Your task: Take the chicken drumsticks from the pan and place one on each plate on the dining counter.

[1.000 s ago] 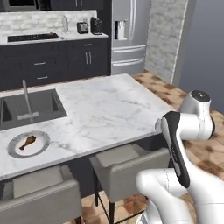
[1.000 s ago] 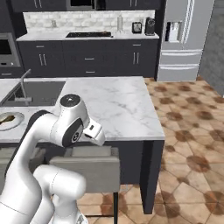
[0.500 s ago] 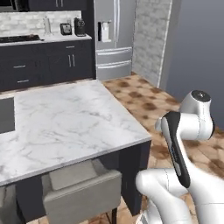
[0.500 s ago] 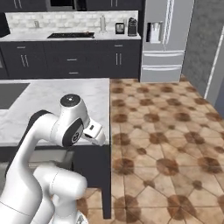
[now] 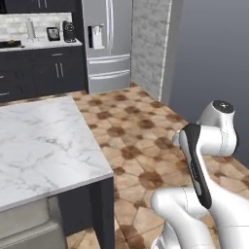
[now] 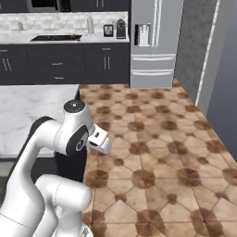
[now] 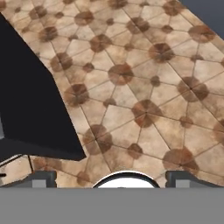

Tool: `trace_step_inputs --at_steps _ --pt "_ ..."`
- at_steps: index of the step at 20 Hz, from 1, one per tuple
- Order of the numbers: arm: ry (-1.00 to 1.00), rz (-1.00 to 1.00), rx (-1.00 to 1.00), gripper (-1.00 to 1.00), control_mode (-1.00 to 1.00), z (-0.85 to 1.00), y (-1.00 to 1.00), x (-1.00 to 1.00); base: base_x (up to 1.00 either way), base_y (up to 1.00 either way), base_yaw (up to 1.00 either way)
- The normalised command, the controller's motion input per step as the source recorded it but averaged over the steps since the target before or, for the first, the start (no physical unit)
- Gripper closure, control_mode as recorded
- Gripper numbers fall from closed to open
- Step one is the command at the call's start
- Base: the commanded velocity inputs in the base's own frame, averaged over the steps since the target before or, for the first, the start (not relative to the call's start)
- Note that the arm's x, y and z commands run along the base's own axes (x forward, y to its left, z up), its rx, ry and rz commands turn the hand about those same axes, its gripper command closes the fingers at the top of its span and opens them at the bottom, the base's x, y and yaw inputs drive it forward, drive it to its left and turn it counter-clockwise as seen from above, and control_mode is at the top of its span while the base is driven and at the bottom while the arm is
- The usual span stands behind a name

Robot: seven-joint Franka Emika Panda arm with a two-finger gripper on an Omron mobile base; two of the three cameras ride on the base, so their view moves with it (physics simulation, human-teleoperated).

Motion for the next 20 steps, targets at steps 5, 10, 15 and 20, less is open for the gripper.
trace_step_inputs --at_steps 5,10,15,20 --pt "0.00 0.00 0.00 -1.00 1.00 0.00 0.00 0.00 0.64 -0.81 0.01" --pt "0.00 0.00 0.00 -1.00 1.00 0.00 0.00 0.00 0.98 -0.32 0.08" --pt "0.00 0.00 0.00 -1.00 1.00 0.00 0.00 0.00 1.00 0.00 0.25" --pt "0.00 0.00 0.00 -1.00 1.00 0.00 0.00 0.00 1.00 0.02 0.36"
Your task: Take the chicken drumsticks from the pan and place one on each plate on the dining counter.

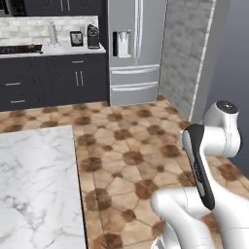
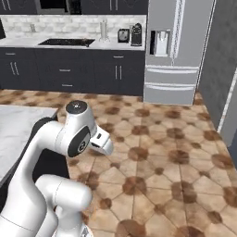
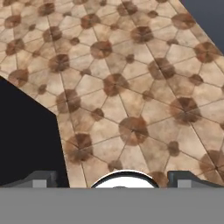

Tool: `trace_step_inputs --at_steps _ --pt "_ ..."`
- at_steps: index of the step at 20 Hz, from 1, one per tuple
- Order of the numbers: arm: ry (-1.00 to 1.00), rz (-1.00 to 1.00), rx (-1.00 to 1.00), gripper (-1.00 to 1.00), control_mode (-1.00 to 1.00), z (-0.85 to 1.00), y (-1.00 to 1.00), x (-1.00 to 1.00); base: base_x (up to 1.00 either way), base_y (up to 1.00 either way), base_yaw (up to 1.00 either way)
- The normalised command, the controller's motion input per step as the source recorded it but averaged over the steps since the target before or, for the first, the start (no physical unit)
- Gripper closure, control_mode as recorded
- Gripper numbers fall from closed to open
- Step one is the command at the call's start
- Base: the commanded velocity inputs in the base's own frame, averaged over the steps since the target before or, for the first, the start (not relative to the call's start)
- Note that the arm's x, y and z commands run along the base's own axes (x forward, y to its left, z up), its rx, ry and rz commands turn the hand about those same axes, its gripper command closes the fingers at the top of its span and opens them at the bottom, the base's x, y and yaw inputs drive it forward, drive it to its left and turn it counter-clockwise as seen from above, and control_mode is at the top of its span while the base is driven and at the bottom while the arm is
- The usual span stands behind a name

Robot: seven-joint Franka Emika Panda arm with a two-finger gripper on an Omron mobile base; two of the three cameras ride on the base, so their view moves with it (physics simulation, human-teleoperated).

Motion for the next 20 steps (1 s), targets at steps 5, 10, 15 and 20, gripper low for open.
trace_step_inputs --at_steps 5,10,15,20 --pt "0.00 0.00 0.00 -1.00 1.00 0.00 0.00 0.00 1.00 0.00 0.30" --pt "0.00 0.00 0.00 -1.00 1.00 0.00 0.00 0.00 1.00 0.00 0.21" --pt "0.00 0.00 0.00 -1.00 1.00 0.00 0.00 0.00 1.00 0.00 0.17" --pt "0.00 0.00 0.00 -1.00 1.00 0.00 0.00 0.00 1.00 0.00 0.20"
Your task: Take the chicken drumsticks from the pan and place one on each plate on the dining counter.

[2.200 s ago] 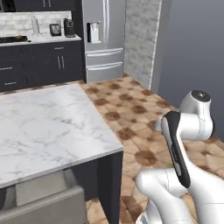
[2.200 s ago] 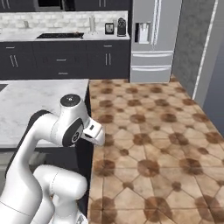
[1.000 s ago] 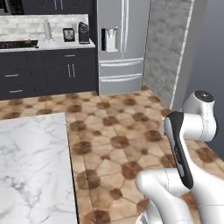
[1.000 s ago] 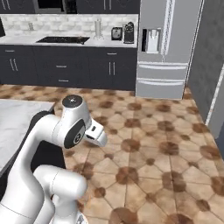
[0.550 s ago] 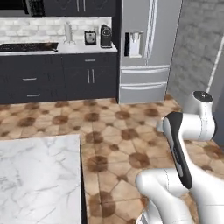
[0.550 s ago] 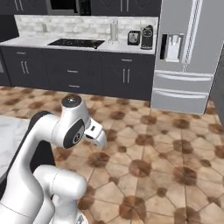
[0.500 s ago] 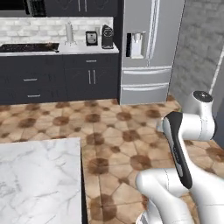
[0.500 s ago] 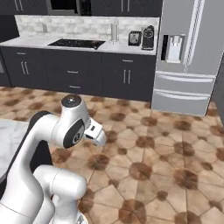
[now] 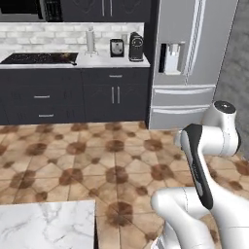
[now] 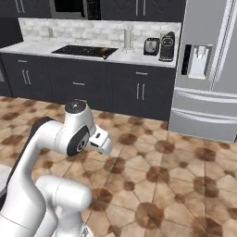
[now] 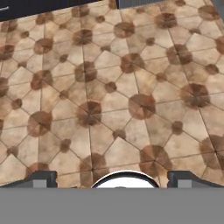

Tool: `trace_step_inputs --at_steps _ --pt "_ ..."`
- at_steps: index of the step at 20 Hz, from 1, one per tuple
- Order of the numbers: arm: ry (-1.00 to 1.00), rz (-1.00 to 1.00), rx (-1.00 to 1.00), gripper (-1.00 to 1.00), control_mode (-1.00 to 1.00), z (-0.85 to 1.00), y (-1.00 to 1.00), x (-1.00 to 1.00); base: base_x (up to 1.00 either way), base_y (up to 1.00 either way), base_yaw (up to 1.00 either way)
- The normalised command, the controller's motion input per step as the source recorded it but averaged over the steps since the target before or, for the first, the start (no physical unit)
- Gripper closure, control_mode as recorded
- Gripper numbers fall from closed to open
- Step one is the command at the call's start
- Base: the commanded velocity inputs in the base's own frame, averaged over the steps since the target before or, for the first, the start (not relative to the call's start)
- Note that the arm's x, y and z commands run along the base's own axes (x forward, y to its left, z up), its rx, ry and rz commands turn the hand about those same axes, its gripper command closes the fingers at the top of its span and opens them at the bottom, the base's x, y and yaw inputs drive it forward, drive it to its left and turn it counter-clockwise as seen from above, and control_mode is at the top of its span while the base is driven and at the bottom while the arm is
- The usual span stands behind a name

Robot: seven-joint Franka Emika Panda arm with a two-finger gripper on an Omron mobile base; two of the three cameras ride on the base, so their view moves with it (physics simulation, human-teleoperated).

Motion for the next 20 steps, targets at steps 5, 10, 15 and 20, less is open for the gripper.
trace_step_inputs --at_steps 5,10,15,20 --pt "0.00 0.00 0.00 -1.00 1.00 0.00 0.00 0.00 1.00 0.00 0.21" --pt "0.00 0.00 0.00 -1.00 1.00 0.00 0.00 0.00 1.00 0.00 0.21" --pt "0.00 0.00 0.00 -1.00 1.00 0.00 0.00 0.00 1.00 0.02 0.20" --pt "0.00 0.00 0.00 -1.00 1.00 0.00 0.00 0.00 1.00 0.15 0.15"
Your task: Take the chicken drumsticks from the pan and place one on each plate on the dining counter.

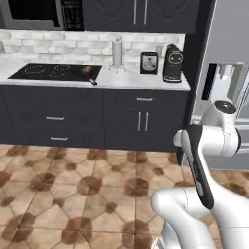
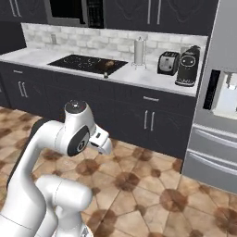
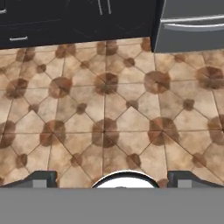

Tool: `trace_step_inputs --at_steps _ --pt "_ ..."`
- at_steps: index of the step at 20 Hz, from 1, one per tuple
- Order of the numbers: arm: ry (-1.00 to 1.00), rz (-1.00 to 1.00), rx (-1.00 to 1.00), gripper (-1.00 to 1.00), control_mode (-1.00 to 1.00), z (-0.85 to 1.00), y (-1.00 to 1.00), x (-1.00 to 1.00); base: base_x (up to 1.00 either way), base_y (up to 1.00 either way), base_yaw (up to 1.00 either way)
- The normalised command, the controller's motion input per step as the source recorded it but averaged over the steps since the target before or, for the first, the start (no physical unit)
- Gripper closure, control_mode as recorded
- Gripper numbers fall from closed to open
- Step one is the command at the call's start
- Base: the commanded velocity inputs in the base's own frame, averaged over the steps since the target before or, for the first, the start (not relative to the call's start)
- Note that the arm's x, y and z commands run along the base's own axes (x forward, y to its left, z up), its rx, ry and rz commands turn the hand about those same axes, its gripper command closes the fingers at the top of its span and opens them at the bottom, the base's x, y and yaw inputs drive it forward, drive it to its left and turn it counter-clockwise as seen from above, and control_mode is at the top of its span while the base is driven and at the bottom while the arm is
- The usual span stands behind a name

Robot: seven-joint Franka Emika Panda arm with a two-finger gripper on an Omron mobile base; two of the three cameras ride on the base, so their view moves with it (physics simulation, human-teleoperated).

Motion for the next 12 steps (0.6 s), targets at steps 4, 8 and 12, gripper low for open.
trace_step_inputs --at_steps 4,8,12 --pt "0.00 0.00 0.00 -1.00 1.00 0.00 0.00 0.00 1.00 0.53 0.01" --pt "0.00 0.00 0.00 -1.00 1.00 0.00 0.00 0.00 0.87 0.77 -0.13" --pt "0.00 0.00 0.00 -1.00 1.00 0.00 0.00 0.00 0.79 0.79 -0.18"
